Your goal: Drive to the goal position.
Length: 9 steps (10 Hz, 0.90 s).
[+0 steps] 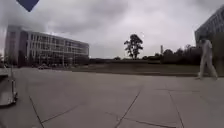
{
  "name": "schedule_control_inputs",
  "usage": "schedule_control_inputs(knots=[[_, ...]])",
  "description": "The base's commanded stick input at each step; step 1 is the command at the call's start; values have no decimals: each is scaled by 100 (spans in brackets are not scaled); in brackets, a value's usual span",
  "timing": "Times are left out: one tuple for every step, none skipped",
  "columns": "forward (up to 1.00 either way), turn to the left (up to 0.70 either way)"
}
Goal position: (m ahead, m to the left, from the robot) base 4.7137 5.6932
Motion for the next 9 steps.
schedule_control_inputs(knots=[[0,31],[17,17],[39,0],[42,0],[44,1],[44,3],[44,3],[44,2],[43,1]])
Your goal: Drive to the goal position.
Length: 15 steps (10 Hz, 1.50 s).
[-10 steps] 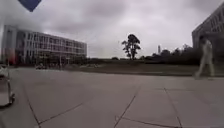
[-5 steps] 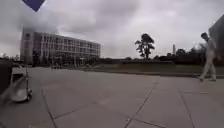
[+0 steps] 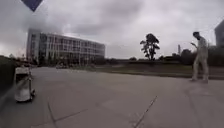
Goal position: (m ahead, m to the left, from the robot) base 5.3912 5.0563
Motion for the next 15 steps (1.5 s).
schedule_control_inputs(knots=[[42,0],[41,0],[11,0],[11,0],[11,0],[10,0],[10,0],[10,0],[10,0],[10,0],[10,1],[10,2],[10,3],[12,2],[13,3]])
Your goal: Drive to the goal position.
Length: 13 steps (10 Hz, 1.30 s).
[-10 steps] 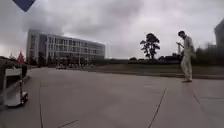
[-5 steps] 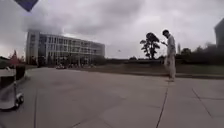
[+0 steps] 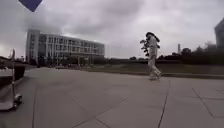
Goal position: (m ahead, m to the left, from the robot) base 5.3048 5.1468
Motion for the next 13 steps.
schedule_control_inputs(knots=[[14,3],[16,3],[16,4],[16,3],[16,3],[16,3],[16,3],[16,3],[16,3],[16,3],[16,3],[16,4],[16,4]])
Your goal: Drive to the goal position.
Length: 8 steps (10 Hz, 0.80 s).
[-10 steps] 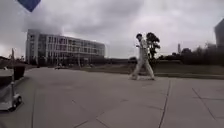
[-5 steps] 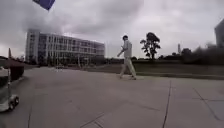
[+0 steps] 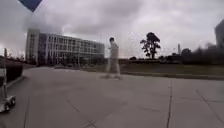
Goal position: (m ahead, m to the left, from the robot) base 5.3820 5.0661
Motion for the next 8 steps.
schedule_control_inputs(knots=[[16,4],[16,4],[16,4],[16,4],[16,4],[16,4],[16,4],[16,4]])
